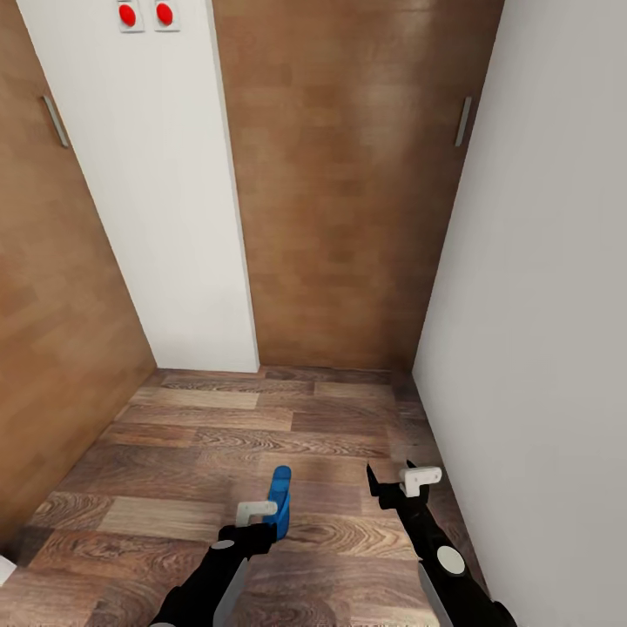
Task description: In the bedroom, move the book from the bed onto either nightstand, and place the two sandals side by side next to the bed.
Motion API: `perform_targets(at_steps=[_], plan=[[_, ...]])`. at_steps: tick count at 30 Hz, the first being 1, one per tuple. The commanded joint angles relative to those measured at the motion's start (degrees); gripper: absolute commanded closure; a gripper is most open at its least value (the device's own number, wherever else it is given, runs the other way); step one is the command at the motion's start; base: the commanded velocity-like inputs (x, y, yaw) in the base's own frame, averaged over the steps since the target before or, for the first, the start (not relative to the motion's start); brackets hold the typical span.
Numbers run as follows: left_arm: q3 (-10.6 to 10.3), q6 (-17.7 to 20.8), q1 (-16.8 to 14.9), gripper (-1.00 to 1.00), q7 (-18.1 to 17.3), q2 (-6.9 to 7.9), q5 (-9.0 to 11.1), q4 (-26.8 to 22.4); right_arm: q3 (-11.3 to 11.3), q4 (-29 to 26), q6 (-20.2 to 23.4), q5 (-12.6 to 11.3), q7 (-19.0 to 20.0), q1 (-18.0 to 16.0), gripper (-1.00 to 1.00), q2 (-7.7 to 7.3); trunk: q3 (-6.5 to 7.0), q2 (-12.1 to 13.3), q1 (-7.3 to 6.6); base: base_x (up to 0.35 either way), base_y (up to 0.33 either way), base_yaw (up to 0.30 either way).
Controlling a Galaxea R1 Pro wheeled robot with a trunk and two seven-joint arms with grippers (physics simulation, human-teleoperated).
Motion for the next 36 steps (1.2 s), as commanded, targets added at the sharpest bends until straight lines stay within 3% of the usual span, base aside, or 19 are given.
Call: perform_targets(at_steps=[1, 36], plan=[[-0.06, 0.33, 0.0, -1.0, 0.22, -0.01, 0.0, -0.11, -0.06, 0.02, -0.17, -0.07, 0.23, -0.02, -1.0, 0.01, -0.28, -0.04, 0.01, 0.0, 0.0, 0.0], [-0.06, 0.33, 0.0, -1.0, 0.29, -0.01, 0.0, -0.18, -0.06, 0.07, -0.17, -0.06, 0.23, -0.02, -1.0, 0.02, -8.03, -0.51, 0.91, 0.0, 0.0, 0.0]])
